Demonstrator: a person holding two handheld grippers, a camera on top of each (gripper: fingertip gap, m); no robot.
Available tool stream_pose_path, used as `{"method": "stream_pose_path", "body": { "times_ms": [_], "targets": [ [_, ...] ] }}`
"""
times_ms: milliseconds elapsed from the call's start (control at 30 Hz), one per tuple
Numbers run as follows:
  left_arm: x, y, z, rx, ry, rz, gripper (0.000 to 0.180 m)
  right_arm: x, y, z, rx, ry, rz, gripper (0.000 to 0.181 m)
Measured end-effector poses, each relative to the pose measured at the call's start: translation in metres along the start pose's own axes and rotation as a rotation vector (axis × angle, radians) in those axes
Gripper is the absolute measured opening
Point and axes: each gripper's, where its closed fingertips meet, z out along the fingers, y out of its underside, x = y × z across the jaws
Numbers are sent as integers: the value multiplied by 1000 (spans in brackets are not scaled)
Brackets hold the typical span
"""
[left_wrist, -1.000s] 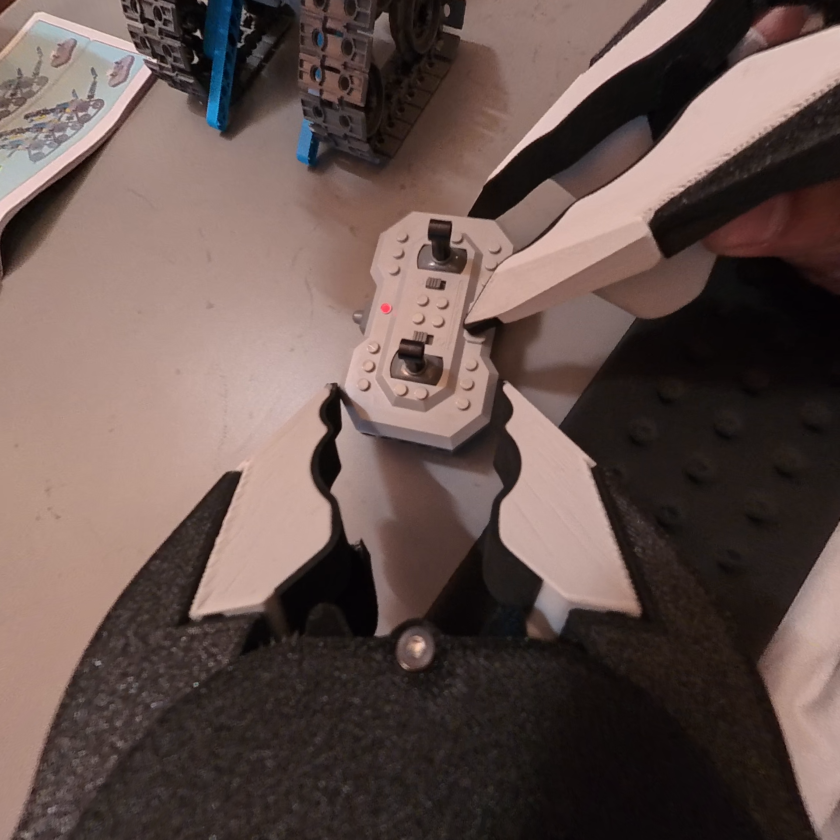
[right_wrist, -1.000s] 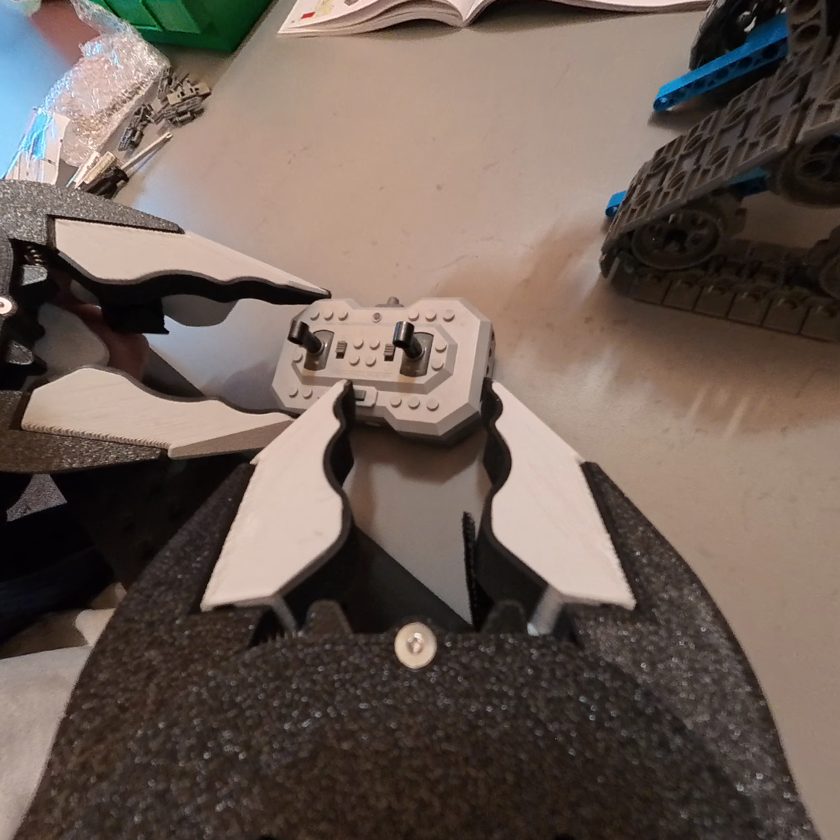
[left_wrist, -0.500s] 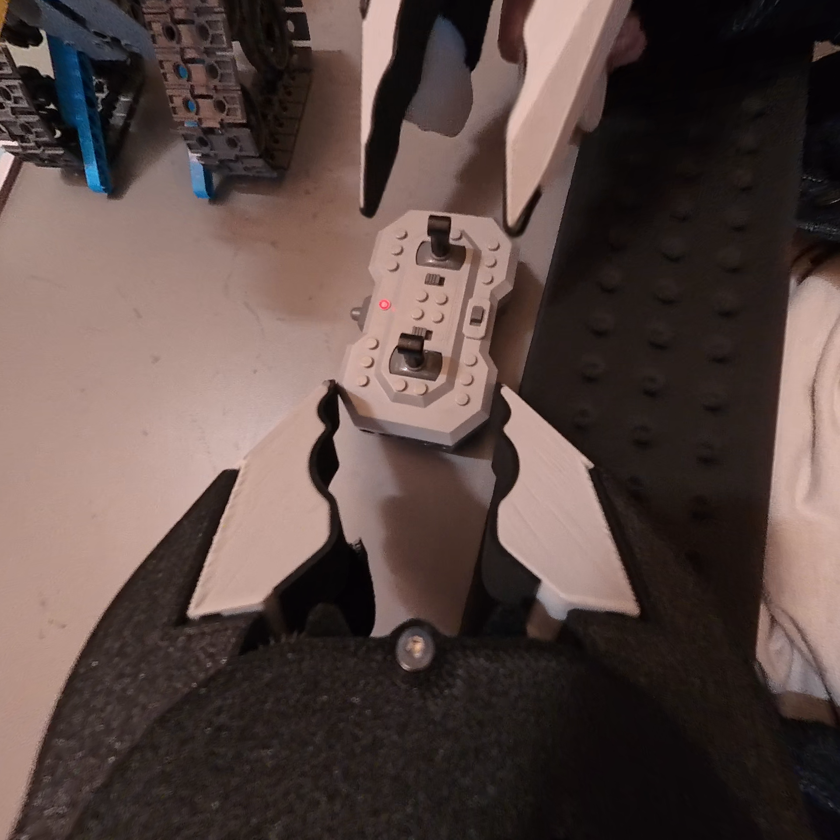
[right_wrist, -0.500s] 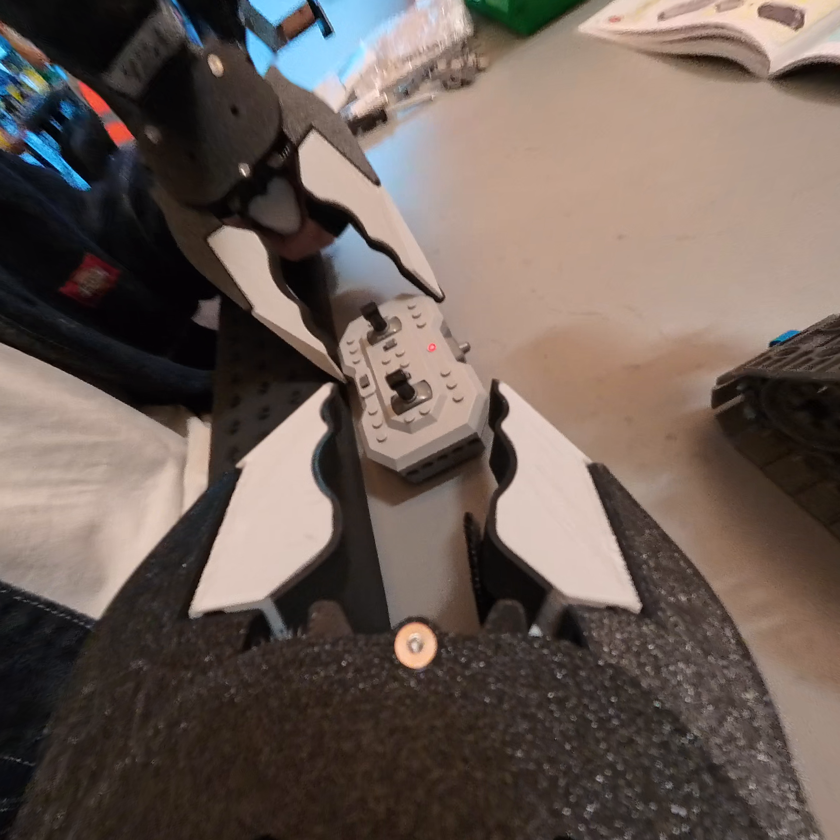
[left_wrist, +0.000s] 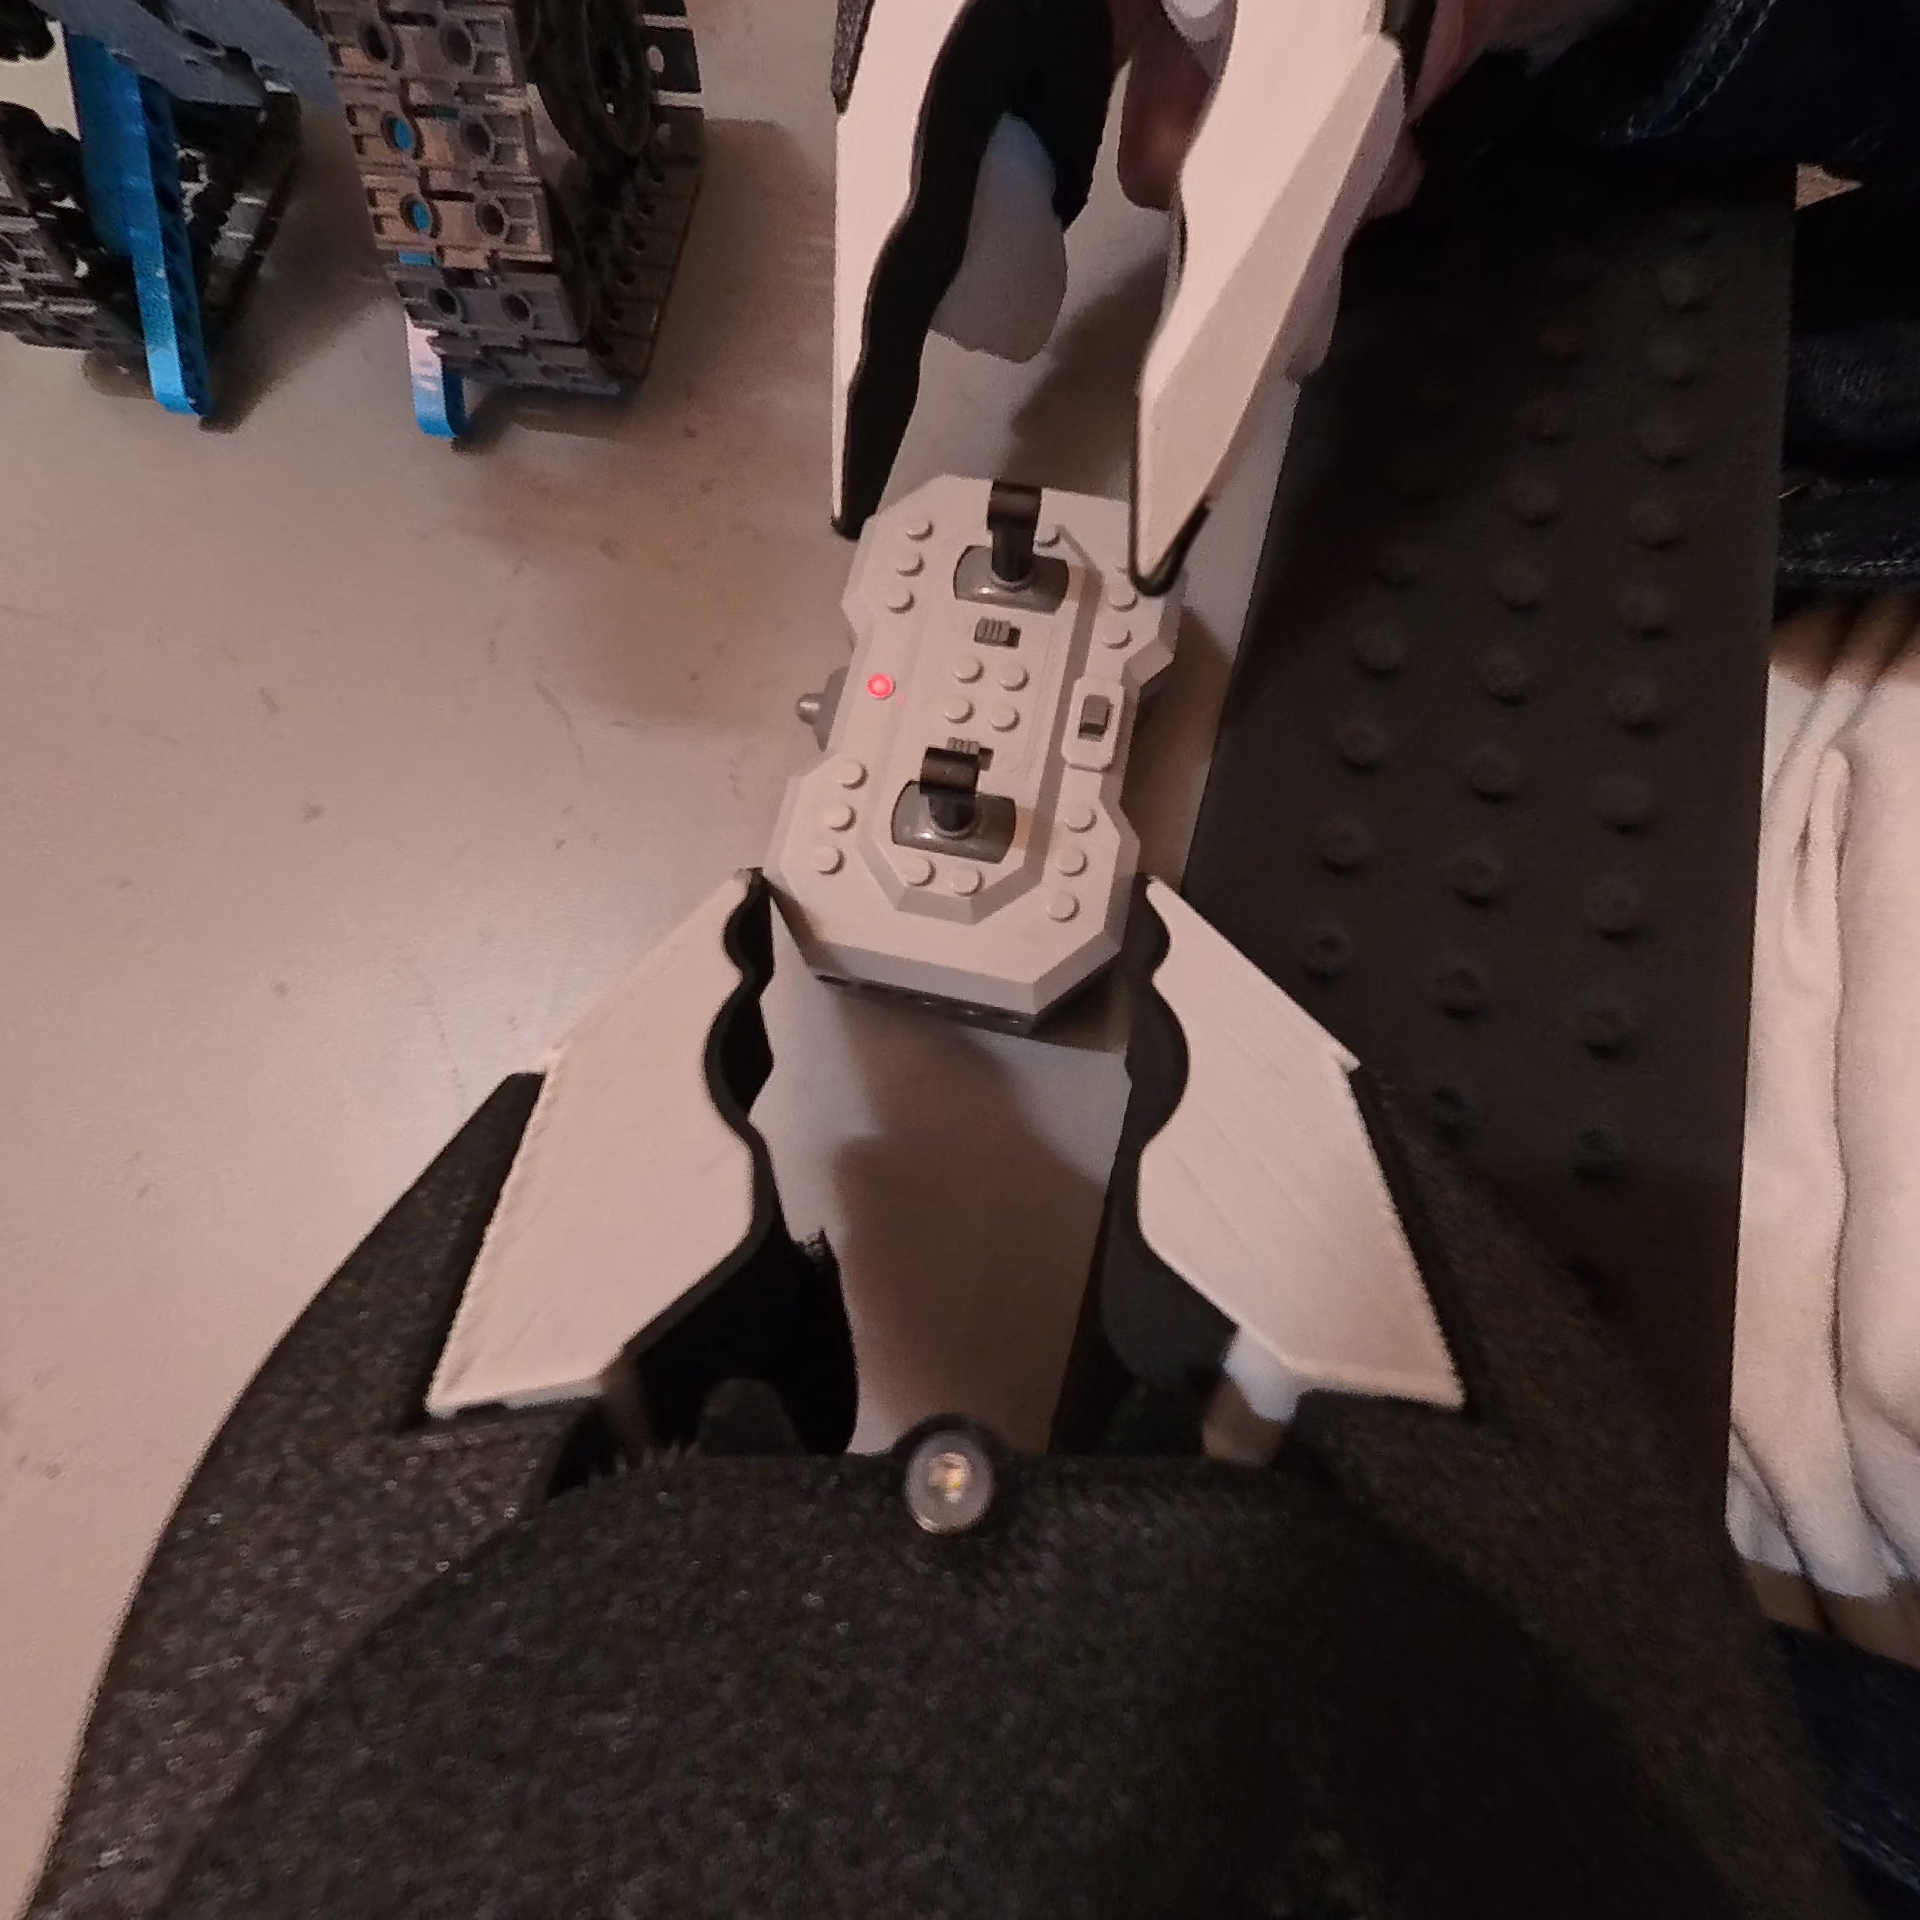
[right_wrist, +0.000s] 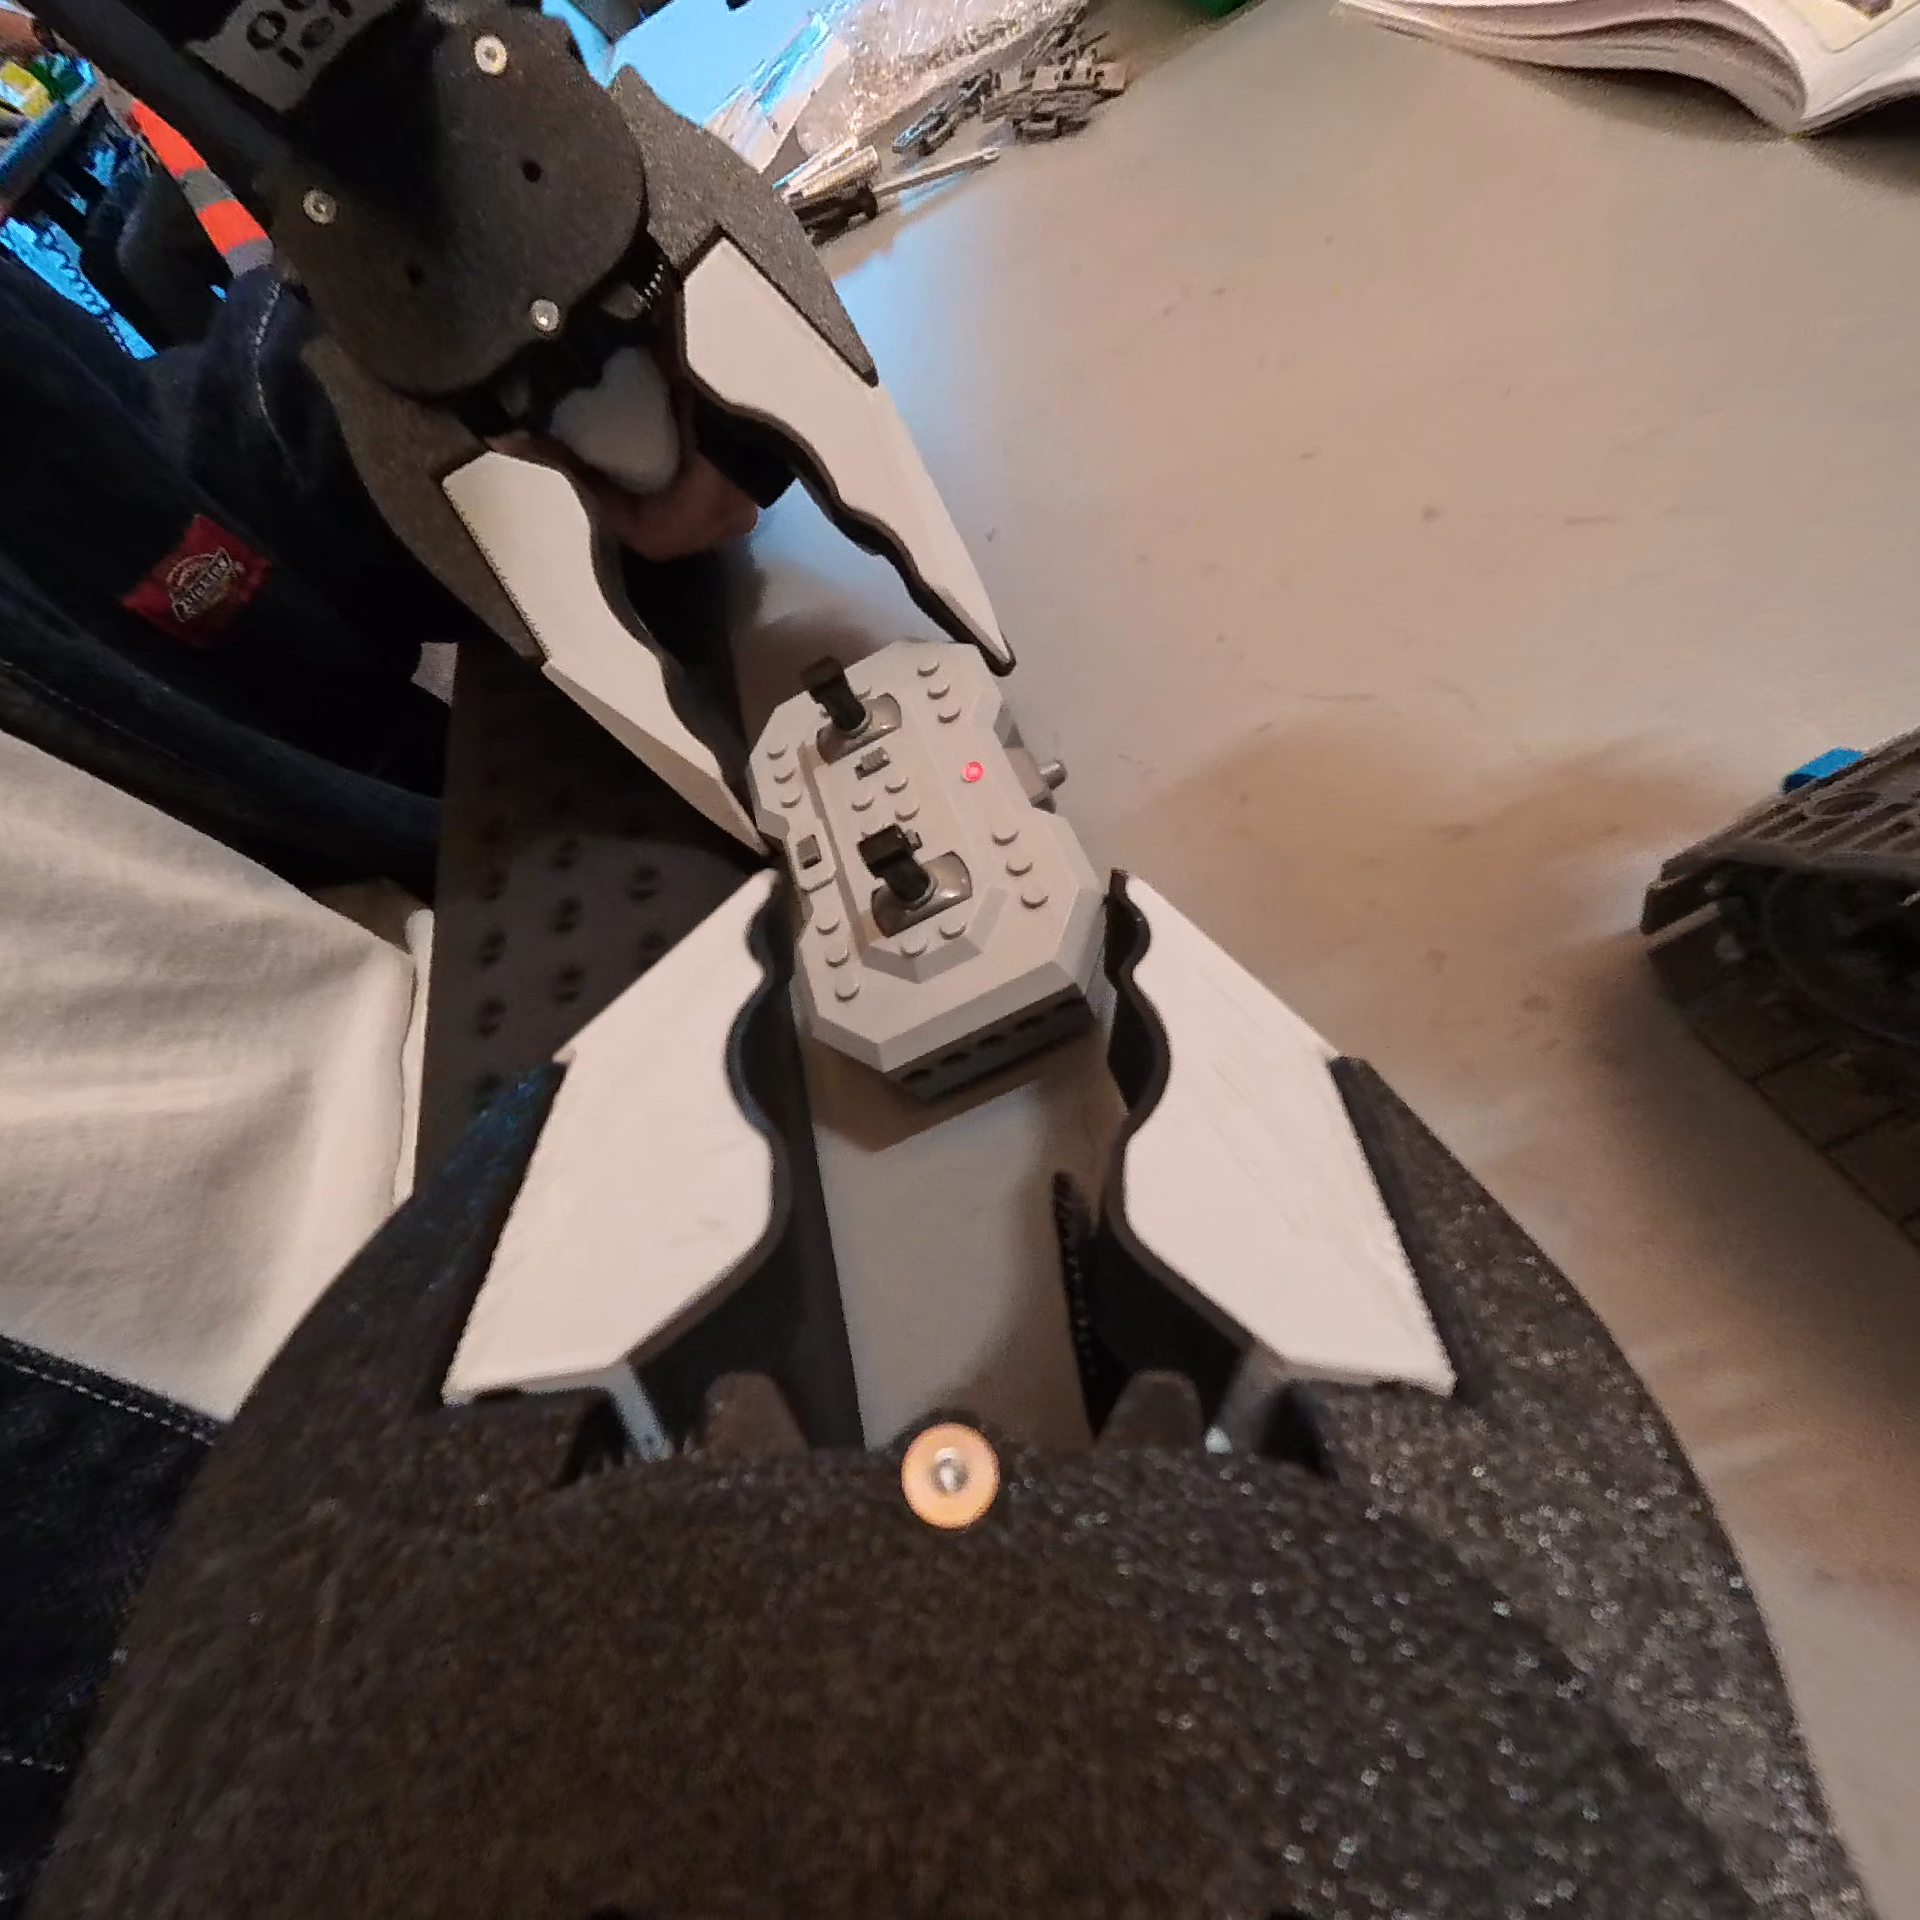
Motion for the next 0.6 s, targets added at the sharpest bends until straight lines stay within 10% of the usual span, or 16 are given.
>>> {"method": "stream_pose_path", "body": {
  "times_ms": [600],
  "targets": [
    [1,1,1,-13,-24,32,67,6,0,0,4,17,40,40]
  ]
}}
